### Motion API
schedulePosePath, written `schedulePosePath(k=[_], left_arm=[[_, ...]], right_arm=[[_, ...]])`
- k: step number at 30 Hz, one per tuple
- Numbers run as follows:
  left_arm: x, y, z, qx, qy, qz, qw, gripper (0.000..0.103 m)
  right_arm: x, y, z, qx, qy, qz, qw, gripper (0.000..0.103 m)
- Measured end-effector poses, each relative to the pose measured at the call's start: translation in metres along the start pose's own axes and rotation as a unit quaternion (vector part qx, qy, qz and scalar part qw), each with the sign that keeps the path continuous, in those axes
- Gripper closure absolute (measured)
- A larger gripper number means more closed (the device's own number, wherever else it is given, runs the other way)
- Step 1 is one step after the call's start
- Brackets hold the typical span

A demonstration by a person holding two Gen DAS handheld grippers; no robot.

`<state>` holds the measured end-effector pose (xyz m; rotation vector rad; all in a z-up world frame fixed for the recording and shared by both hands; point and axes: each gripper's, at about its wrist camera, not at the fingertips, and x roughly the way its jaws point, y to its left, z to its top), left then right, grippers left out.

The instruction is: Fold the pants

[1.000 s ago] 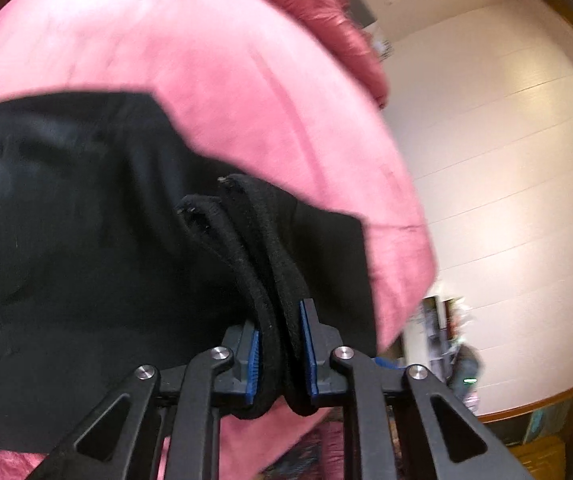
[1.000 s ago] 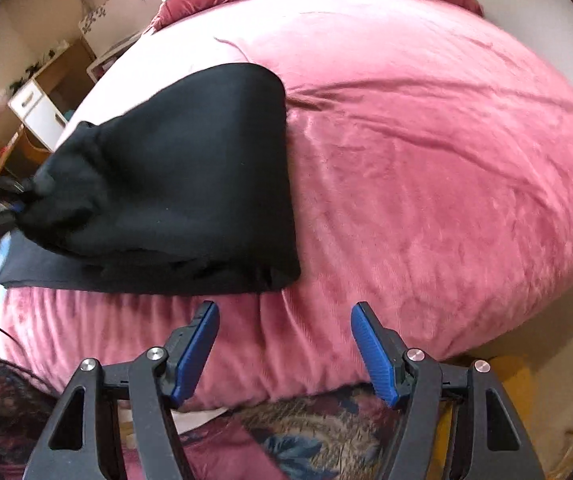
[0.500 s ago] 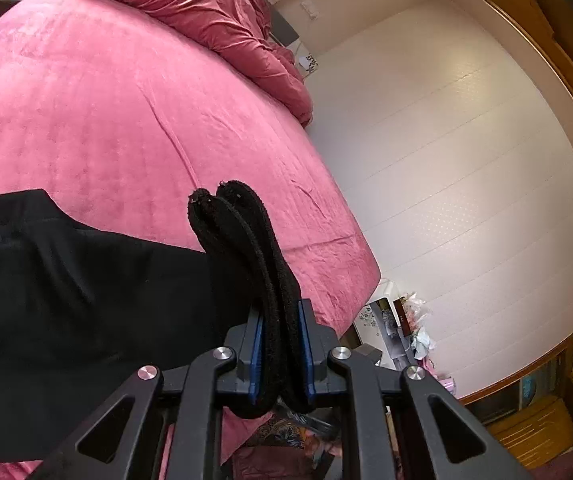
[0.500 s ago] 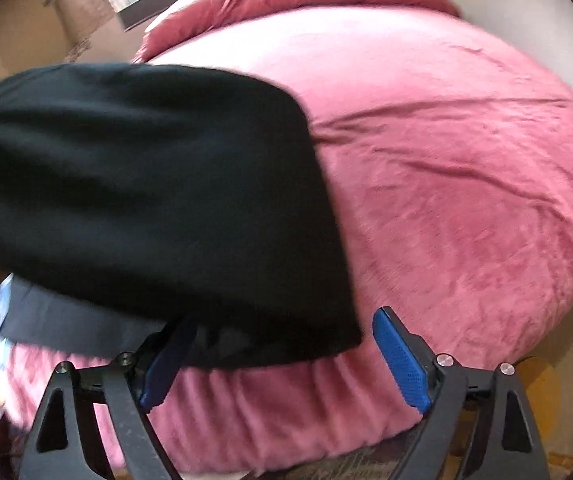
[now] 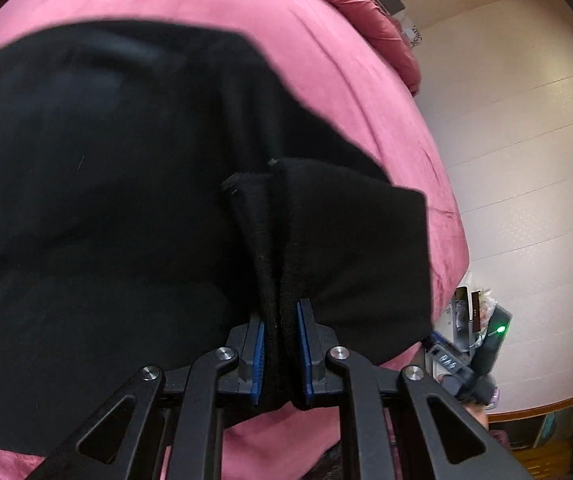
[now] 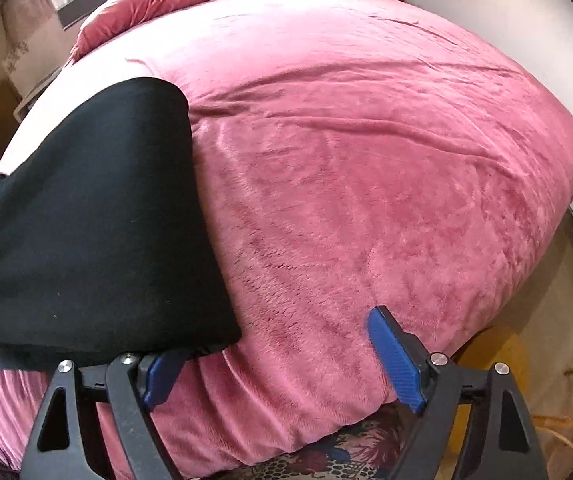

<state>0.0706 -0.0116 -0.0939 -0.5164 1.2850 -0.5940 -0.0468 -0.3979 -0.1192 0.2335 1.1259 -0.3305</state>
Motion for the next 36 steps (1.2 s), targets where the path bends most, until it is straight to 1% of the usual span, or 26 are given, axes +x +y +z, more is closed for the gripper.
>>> schedulePosePath(k=[2, 6, 8, 11, 12, 13, 14, 16, 17, 18, 19, 20, 21, 23, 24, 26, 27, 29, 32, 36], left_arm=[[-0.001, 0.0, -0.002, -0.003, -0.008, -0.003, 1.0, 0.089], [0.002, -0.014, -0.003, 0.032, -0.014, 0.023, 0.9991, 0.088], [0.003, -0.023, -0.001, 0.039, -0.018, 0.032, 0.9985, 0.088], [0.007, -0.034, -0.002, 0.06, -0.03, 0.062, 0.9958, 0.085], [0.009, -0.04, -0.004, 0.068, -0.035, 0.073, 0.9944, 0.085], [0.01, -0.046, -0.006, 0.081, -0.042, 0.09, 0.9918, 0.083], [0.009, -0.05, -0.01, 0.09, -0.048, 0.103, 0.9894, 0.081], [0.01, -0.061, -0.016, 0.112, -0.057, 0.129, 0.9837, 0.079], [0.012, -0.067, -0.018, 0.121, -0.061, 0.144, 0.9802, 0.075], [0.014, -0.072, -0.02, 0.132, -0.064, 0.157, 0.9766, 0.075], [0.016, -0.076, -0.021, 0.138, -0.066, 0.163, 0.9747, 0.075], [0.017, -0.079, -0.022, 0.142, -0.067, 0.17, 0.9727, 0.074], [0.017, -0.081, -0.022, 0.145, -0.068, 0.175, 0.9715, 0.074], [0.017, -0.085, -0.024, 0.151, -0.07, 0.182, 0.9692, 0.073], [0.017, -0.088, -0.024, 0.153, -0.072, 0.185, 0.9681, 0.073], [0.011, -0.087, -0.029, 0.16, -0.074, 0.188, 0.9663, 0.073], [0.01, -0.087, -0.03, 0.162, -0.076, 0.189, 0.9656, 0.073], [0.008, -0.086, -0.032, 0.165, -0.076, 0.189, 0.965, 0.073], [0.004, -0.083, -0.033, 0.167, -0.079, 0.187, 0.9649, 0.073], [0.008, -0.083, -0.034, 0.171, -0.081, 0.187, 0.9639, 0.073]], right_arm=[[-0.001, 0.006, -0.003, -0.011, 0.006, 0.0, 1.0, 0.017], [-0.011, 0.003, -0.004, -0.045, 0.027, -0.008, 0.999, 0.016], [-0.019, -0.005, -0.006, -0.063, 0.029, -0.011, 0.998, 0.016], [-0.037, -0.014, -0.007, -0.091, 0.021, -0.029, 0.995, 0.016], [-0.046, -0.016, -0.005, -0.093, 0.014, -0.022, 0.995, 0.016], [-0.051, -0.015, -0.002, -0.093, 0.009, -0.01, 0.996, 0.017], [-0.058, -0.012, 0.001, -0.094, 0.002, 0.008, 0.996, 0.018], [-0.066, 0.005, 0.014, -0.109, -0.012, 0.048, 0.993, 0.023], [-0.067, 0.013, 0.018, -0.116, -0.015, 0.064, 0.991, 0.024], [-0.066, 0.024, 0.022, -0.123, -0.016, 0.08, 0.989, 0.027], [-0.064, 0.036, 0.027, -0.133, -0.014, 0.096, 0.986, 0.032], [-0.06, 0.055, 0.031, -0.148, -0.012, 0.115, 0.982, 0.034], [-0.058, 0.065, 0.032, -0.155, -0.012, 0.123, 0.98, 0.037], [-0.05, 0.097, 0.037, -0.182, -0.006, 0.157, 0.971, 0.047], [-0.047, 0.111, 0.039, -0.194, -0.005, 0.164, 0.967, 0.053], [-0.036, 0.137, 0.046, -0.218, -0.002, 0.179, 0.959, 0.054], [-0.034, 0.144, 0.048, -0.223, -0.001, 0.185, 0.957, 0.057], [-0.025, 0.16, 0.054, -0.239, 0.013, 0.202, 0.95, 0.058], [-0.017, 0.179, 0.061, -0.263, 0.018, 0.208, 0.942, 0.058], [-0.015, 0.195, 0.069, -0.28, 0.008, 0.206, 0.938, 0.058]])
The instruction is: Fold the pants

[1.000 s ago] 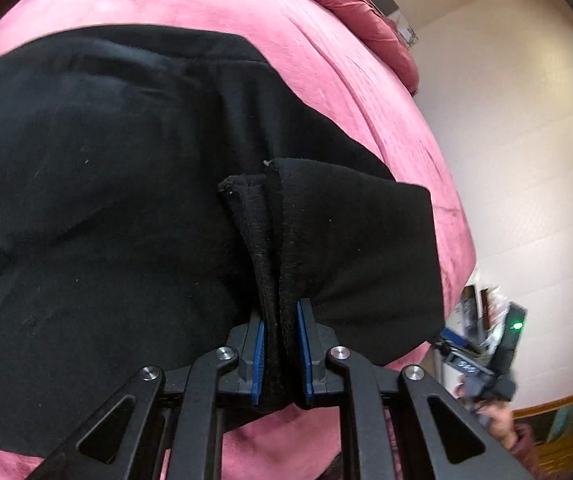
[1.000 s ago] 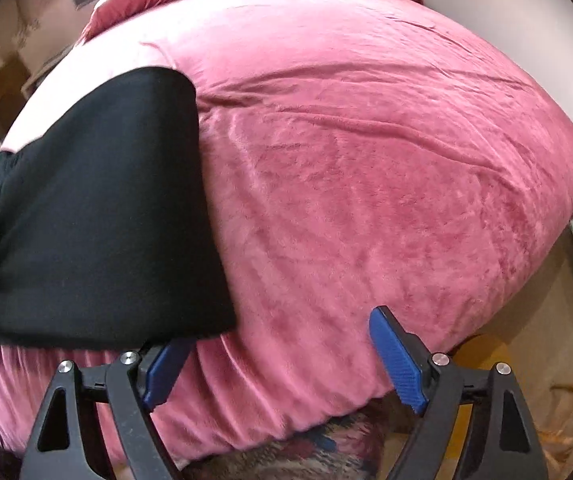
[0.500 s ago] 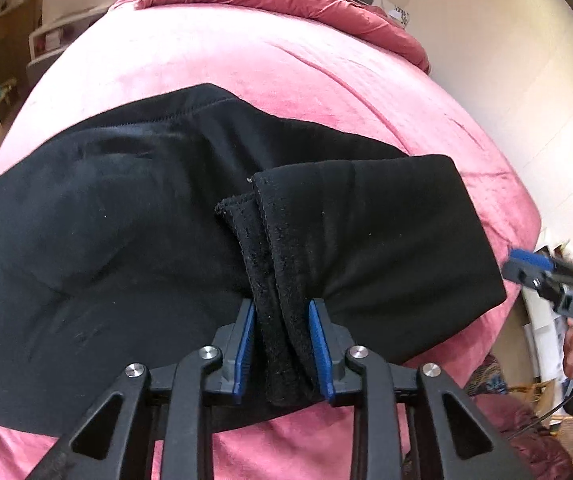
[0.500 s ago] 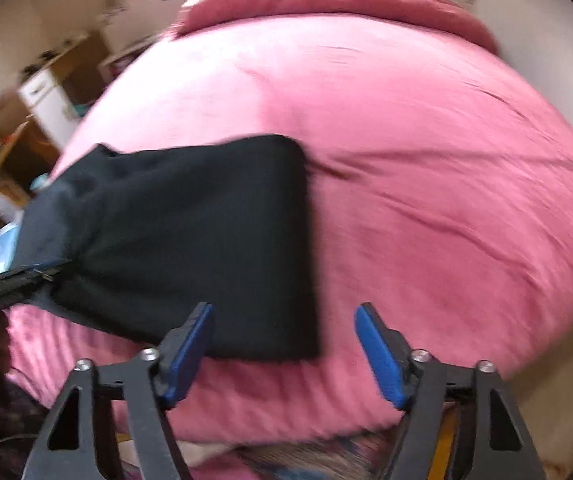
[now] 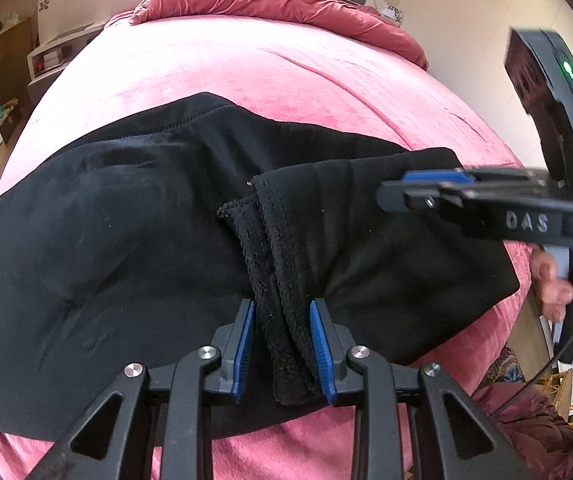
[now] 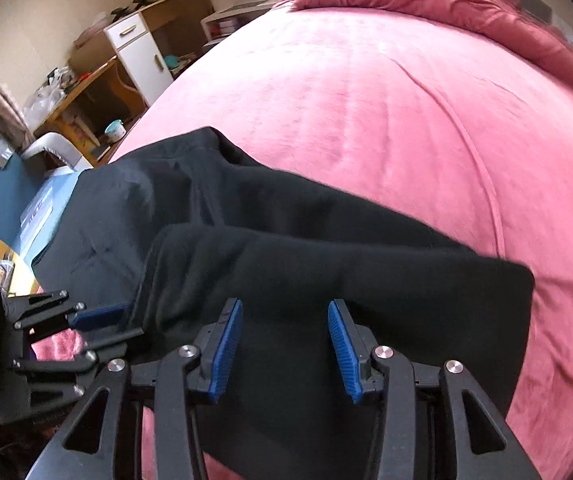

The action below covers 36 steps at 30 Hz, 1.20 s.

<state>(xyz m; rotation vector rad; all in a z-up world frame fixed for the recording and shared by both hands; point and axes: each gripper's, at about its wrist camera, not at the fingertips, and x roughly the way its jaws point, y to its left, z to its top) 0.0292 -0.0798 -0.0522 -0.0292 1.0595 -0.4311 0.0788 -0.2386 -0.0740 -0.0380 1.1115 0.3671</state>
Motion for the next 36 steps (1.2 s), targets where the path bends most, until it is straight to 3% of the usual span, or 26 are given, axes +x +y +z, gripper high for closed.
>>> schedulePosePath(k=[3, 9, 13, 16, 17, 19, 22, 26, 29, 36], left_arm=[[0.003, 0.0, -0.002, 0.0, -0.001, -0.004, 1.0, 0.073], [-0.001, 0.007, -0.005, -0.01, -0.005, -0.028, 0.9995, 0.073], [-0.006, 0.017, -0.009, -0.032, -0.004, -0.045, 0.9985, 0.069], [-0.012, 0.023, -0.014, -0.043, -0.01, -0.054, 0.9976, 0.067], [-0.015, 0.025, -0.016, -0.042, -0.011, -0.055, 0.9975, 0.067], [-0.016, 0.026, -0.018, -0.033, -0.013, -0.051, 0.9981, 0.067], [-0.013, 0.025, -0.018, -0.025, -0.008, -0.054, 0.9982, 0.068], [-0.012, 0.024, -0.009, -0.019, -0.023, -0.054, 0.9981, 0.071], [-0.008, 0.033, -0.005, -0.051, -0.007, -0.063, 0.9967, 0.069], [-0.027, 0.047, -0.008, -0.071, 0.0, -0.034, 0.9969, 0.066]], right_arm=[[0.005, 0.003, 0.01, -0.012, -0.004, 0.007, 1.0, 0.057], [0.024, 0.017, 0.03, -0.084, 0.024, 0.021, 0.996, 0.036], [0.031, 0.032, 0.041, -0.146, 0.05, 0.045, 0.987, 0.035], [0.045, 0.046, 0.045, -0.194, 0.076, 0.038, 0.977, 0.036], [0.05, 0.05, 0.044, -0.211, 0.086, 0.038, 0.973, 0.038], [0.053, 0.057, 0.042, -0.24, 0.09, 0.027, 0.966, 0.074], [0.049, 0.064, 0.039, -0.256, 0.087, 0.027, 0.962, 0.086], [0.03, 0.055, 0.044, -0.223, 0.045, 0.033, 0.973, 0.088], [0.041, 0.049, 0.04, -0.206, 0.056, 0.026, 0.977, 0.088], [0.058, 0.048, 0.033, -0.175, 0.045, 0.015, 0.983, 0.076]])
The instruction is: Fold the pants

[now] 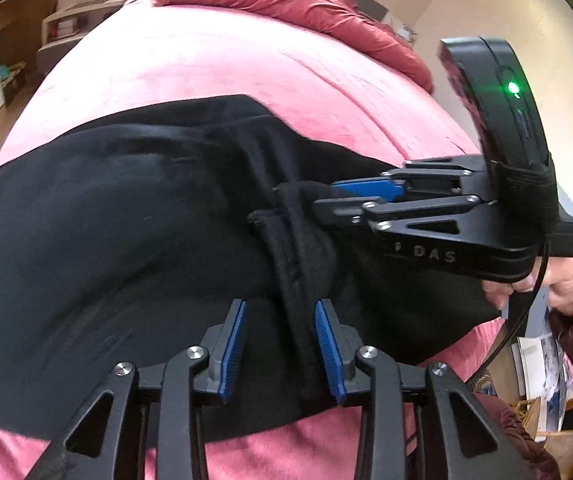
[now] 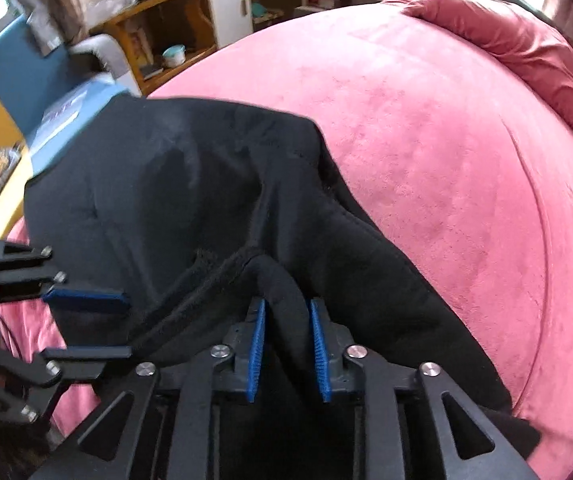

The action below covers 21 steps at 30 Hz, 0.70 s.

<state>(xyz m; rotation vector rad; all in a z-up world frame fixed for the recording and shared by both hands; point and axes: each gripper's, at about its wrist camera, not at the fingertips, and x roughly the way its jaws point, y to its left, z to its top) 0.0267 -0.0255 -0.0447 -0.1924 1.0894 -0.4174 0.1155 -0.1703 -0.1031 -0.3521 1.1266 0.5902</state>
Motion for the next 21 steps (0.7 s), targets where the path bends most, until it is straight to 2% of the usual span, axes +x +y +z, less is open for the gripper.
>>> schedulePosePath(k=[2, 5, 6, 7, 11, 14, 15, 17, 20, 21], left_arm=[[-0.007, 0.008, -0.002, -0.008, -0.002, 0.02, 0.9998, 0.066], [-0.023, 0.027, -0.005, -0.031, -0.017, 0.061, 0.9975, 0.063], [-0.031, 0.035, -0.007, -0.044, -0.025, 0.073, 0.9961, 0.063], [-0.036, 0.043, -0.008, -0.054, -0.031, 0.078, 0.995, 0.06], [-0.058, 0.072, -0.013, -0.101, -0.042, 0.076, 0.9911, 0.028], [-0.073, 0.086, -0.02, -0.111, -0.048, 0.097, 0.9879, 0.026], [-0.076, 0.087, -0.023, -0.112, -0.053, 0.106, 0.9866, 0.026], [-0.089, 0.093, -0.027, -0.118, -0.071, 0.122, 0.9829, 0.027], [-0.114, 0.112, -0.032, -0.14, -0.102, 0.129, 0.9765, 0.027], [-0.126, 0.121, -0.036, -0.149, -0.115, 0.135, 0.9727, 0.027]], right_arm=[[-0.006, -0.002, -0.003, 0.019, -0.008, -0.003, 1.0, 0.068], [-0.022, -0.007, -0.006, 0.052, -0.035, -0.006, 0.998, 0.048], [-0.029, -0.007, -0.005, 0.06, -0.045, -0.007, 0.997, 0.037], [-0.038, -0.003, -0.009, 0.066, -0.053, -0.008, 0.996, 0.033], [-0.056, 0.022, -0.032, 0.074, -0.06, 0.0, 0.995, 0.033], [-0.057, 0.041, -0.049, 0.071, -0.06, -0.023, 0.995, 0.029], [-0.057, 0.046, -0.055, 0.077, -0.061, -0.03, 0.995, 0.025], [-0.056, 0.051, -0.067, 0.103, -0.063, -0.034, 0.992, 0.024], [-0.056, 0.054, -0.085, 0.15, -0.075, -0.081, 0.982, 0.024], [-0.056, 0.052, -0.089, 0.16, -0.079, -0.085, 0.98, 0.024]])
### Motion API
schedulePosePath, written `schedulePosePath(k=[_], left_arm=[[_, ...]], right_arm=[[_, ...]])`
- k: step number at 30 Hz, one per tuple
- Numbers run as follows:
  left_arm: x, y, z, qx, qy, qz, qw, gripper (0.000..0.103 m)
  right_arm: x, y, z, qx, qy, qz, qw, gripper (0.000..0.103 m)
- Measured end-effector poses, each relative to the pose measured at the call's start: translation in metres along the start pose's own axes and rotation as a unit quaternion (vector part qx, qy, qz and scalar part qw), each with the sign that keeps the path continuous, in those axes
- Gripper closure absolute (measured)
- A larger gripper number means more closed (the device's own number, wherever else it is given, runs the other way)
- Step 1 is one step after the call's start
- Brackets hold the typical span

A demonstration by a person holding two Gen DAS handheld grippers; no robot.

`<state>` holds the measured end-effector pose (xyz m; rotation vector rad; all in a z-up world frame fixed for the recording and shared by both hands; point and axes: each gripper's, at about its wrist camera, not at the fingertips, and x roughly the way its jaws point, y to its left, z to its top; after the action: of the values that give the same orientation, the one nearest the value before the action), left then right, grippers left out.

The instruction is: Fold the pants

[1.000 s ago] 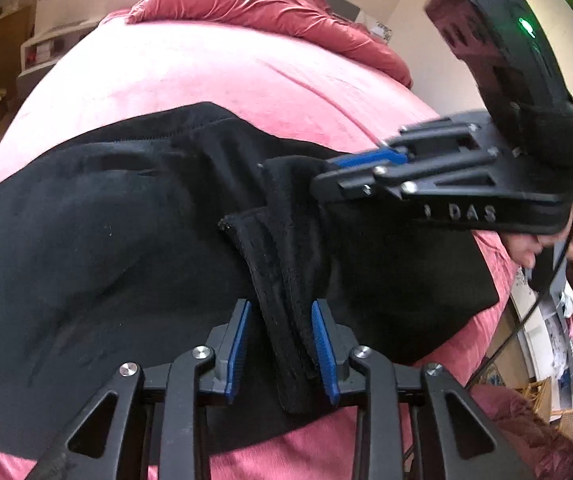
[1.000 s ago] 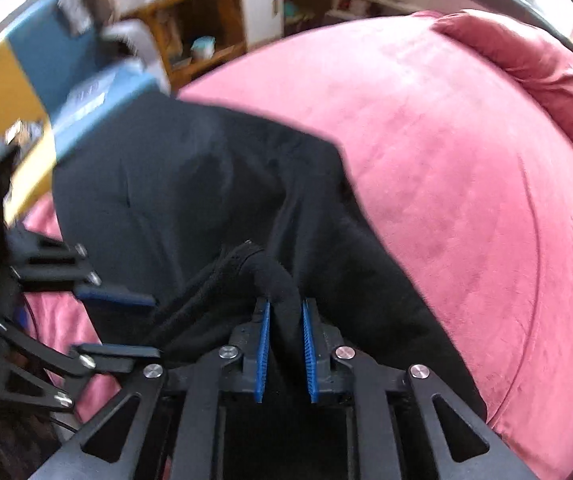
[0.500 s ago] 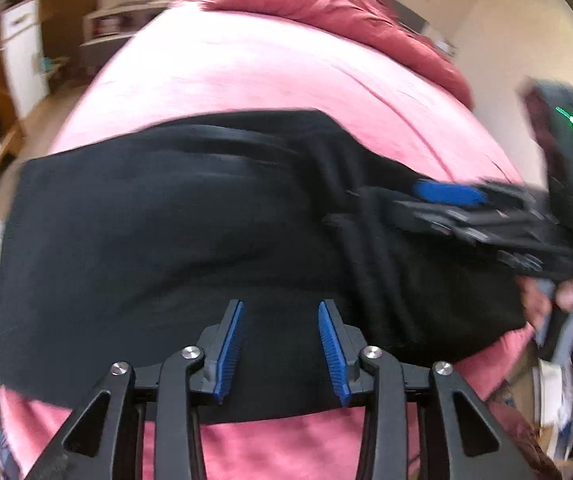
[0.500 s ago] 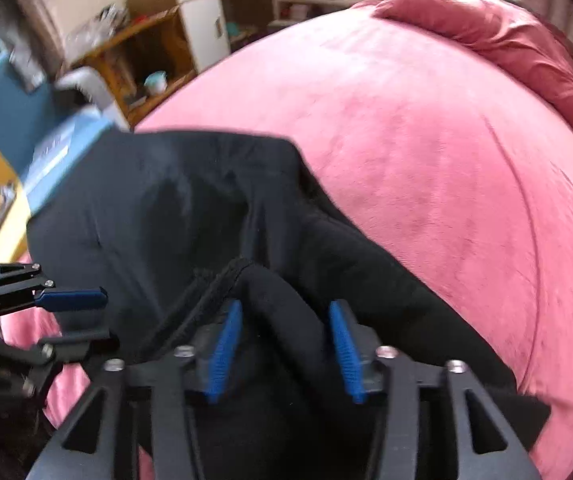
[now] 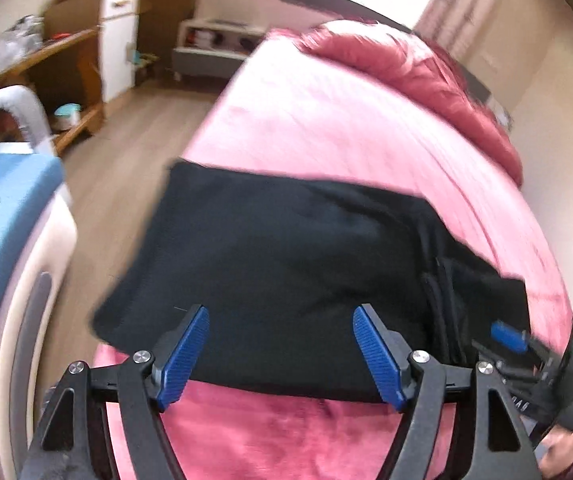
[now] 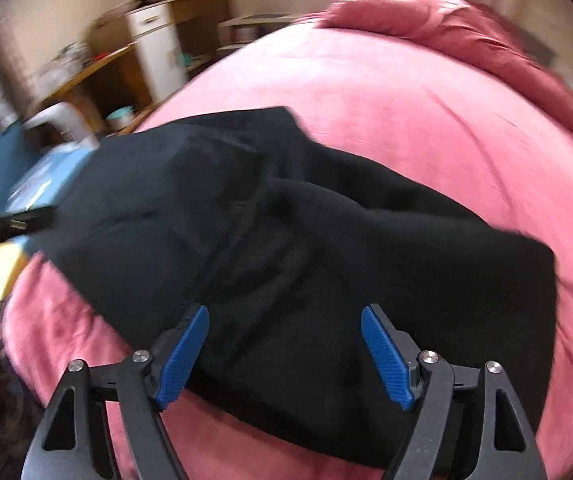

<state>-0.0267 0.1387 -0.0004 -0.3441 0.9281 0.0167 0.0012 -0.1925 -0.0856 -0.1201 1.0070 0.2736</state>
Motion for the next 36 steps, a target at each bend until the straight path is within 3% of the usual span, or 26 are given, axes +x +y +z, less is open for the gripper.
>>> schedulePosePath(k=[4, 7, 9, 13, 15, 19, 21, 22, 26, 29, 36], left_arm=[[-0.027, 0.031, 0.008, -0.038, -0.029, -0.002, 0.9988, 0.027], [-0.04, 0.066, 0.008, -0.12, -0.036, -0.056, 0.9905, 0.027], [-0.044, 0.086, 0.002, -0.162, -0.041, -0.047, 0.9848, 0.027], [-0.048, 0.102, -0.001, -0.183, -0.047, -0.035, 0.9814, 0.024], [-0.046, 0.112, -0.007, -0.202, -0.034, -0.048, 0.9775, 0.012], [-0.025, 0.12, -0.013, -0.234, -0.001, -0.065, 0.97, 0.011], [-0.015, 0.119, -0.017, -0.26, 0.021, -0.069, 0.963, 0.019], [-0.009, 0.119, -0.02, -0.271, 0.033, -0.08, 0.9587, 0.036], [0.009, 0.113, -0.029, -0.287, 0.067, -0.085, 0.9519, 0.047], [0.021, 0.109, -0.034, -0.3, 0.084, -0.091, 0.946, 0.048], [0.044, 0.107, -0.042, -0.33, 0.109, -0.064, 0.9356, 0.051]], right_arm=[[-0.002, -0.019, -0.015, 0.039, -0.001, 0.001, 0.999, 0.018], [0.0, -0.03, -0.019, 0.065, -0.003, 0.016, 0.998, 0.015], [0.002, -0.034, -0.021, 0.073, -0.003, 0.018, 0.997, 0.012], [0.006, -0.036, -0.024, 0.075, 0.004, 0.024, 0.997, 0.007], [0.008, -0.037, -0.024, 0.074, 0.01, 0.029, 0.997, 0.006], [0.009, -0.039, -0.023, 0.077, 0.013, 0.028, 0.997, 0.005], [0.007, -0.039, -0.024, 0.075, 0.012, 0.025, 0.997, 0.005], [0.008, -0.039, -0.023, 0.074, 0.012, 0.025, 0.997, 0.005], [0.007, -0.039, -0.024, 0.074, 0.011, 0.024, 0.997, 0.005], [0.007, -0.039, -0.024, 0.073, 0.01, 0.025, 0.997, 0.004], [0.01, -0.034, -0.021, 0.072, 0.009, 0.024, 0.997, 0.004]])
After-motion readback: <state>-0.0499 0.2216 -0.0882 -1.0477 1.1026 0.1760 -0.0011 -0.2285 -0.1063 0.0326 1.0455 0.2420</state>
